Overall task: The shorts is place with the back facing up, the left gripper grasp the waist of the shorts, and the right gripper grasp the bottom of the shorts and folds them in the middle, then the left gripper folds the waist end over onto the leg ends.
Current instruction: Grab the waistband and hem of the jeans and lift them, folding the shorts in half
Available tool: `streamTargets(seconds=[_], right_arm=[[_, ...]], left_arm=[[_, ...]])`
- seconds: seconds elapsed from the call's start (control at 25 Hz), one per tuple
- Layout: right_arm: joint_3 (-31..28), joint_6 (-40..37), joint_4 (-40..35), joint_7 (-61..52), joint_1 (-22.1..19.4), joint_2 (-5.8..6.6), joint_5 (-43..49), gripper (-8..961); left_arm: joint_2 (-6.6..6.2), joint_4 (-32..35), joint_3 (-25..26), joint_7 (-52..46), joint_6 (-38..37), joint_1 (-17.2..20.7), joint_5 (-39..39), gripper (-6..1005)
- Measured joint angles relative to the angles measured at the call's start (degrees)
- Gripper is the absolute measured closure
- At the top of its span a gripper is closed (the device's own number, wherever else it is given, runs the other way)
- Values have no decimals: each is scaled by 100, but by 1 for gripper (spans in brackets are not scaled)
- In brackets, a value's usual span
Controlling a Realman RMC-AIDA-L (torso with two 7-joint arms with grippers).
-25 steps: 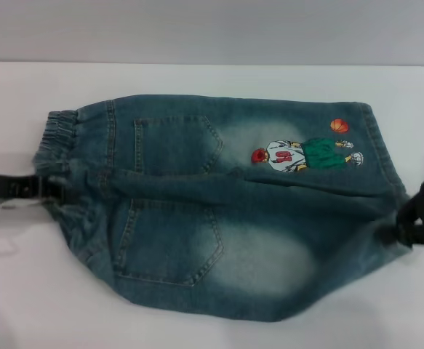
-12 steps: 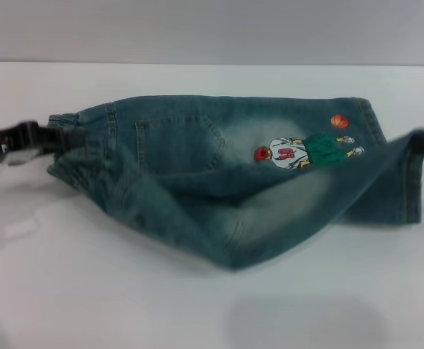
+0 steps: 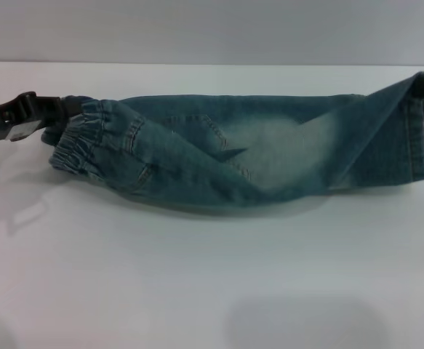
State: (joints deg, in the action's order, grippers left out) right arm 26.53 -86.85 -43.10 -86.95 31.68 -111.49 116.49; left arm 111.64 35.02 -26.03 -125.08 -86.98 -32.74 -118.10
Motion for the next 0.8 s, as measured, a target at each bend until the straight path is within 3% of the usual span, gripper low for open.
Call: streamTargets(seconds=[0.52,0.8], right_arm=[[23,691,174,-63,29,-4,9,955],[37,1078,623,-63,17,42,56,954]], left_arm=[[95,-5,22,1,1031,21,245,951],[122,-5,28,1,1375,0,302,951]])
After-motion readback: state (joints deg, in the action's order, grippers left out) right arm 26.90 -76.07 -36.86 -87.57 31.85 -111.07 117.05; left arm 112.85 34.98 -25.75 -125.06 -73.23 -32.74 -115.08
